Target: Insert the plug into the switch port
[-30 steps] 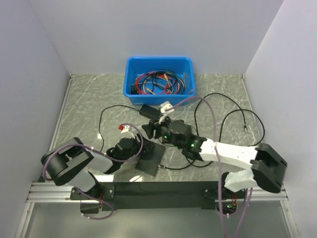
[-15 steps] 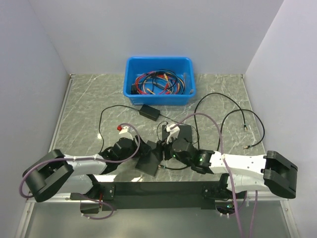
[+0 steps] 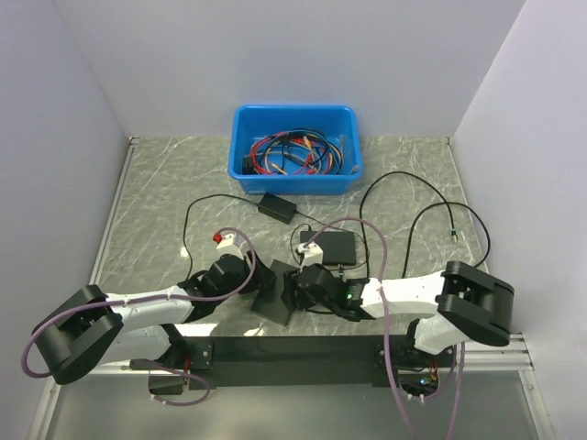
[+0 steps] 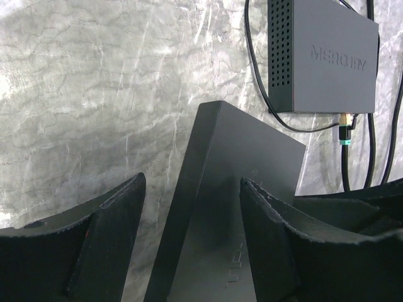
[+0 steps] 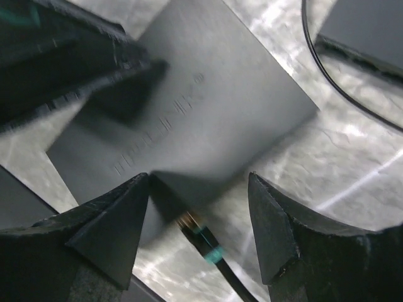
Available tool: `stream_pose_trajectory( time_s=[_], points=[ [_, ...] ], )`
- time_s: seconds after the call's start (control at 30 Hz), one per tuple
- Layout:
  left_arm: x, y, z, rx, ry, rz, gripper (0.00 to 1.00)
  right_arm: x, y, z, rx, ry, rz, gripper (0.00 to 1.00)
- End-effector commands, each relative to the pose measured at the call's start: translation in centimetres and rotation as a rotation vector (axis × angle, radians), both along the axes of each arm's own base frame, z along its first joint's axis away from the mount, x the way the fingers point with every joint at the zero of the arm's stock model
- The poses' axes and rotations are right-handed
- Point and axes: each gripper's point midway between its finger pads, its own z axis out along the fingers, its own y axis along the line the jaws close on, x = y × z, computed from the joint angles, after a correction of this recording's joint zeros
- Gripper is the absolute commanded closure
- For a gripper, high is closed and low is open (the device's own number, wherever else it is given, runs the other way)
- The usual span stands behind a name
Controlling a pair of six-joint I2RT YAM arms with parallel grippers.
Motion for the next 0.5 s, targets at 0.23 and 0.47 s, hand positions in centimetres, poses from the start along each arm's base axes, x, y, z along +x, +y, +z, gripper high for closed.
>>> stream_pose_trajectory(
  time_s=[0.23,0.47],
  points=[
    [-1.5,1.8,-2.6,0.089,0.090,0.022,0.31,0.9,4.0,0.7,0.048,0.034,-0.008,0.30],
    [-0.2,2.1,-1.8,0.109,0.084,0.090,0.29,3.6,8.4,1.0,0.034,0.003,0.015,0.30]
  ],
)
